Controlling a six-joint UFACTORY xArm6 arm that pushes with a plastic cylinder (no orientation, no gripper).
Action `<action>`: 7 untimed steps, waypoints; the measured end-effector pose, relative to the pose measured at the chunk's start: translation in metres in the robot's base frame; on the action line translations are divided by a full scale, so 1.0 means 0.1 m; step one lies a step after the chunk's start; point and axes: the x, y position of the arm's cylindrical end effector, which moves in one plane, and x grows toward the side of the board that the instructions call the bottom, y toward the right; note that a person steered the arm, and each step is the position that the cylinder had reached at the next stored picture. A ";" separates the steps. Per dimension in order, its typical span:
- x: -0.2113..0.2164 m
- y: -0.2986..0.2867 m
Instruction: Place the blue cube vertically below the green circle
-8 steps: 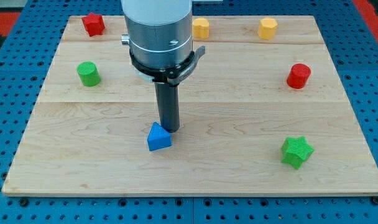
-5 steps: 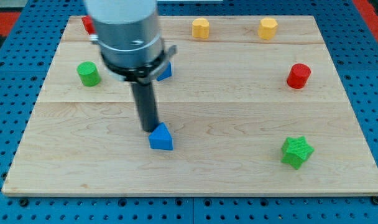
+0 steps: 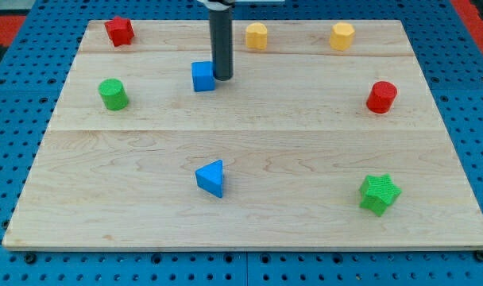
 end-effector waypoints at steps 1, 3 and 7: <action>-0.16 -0.24; 0.01 -0.93; 0.74 -0.58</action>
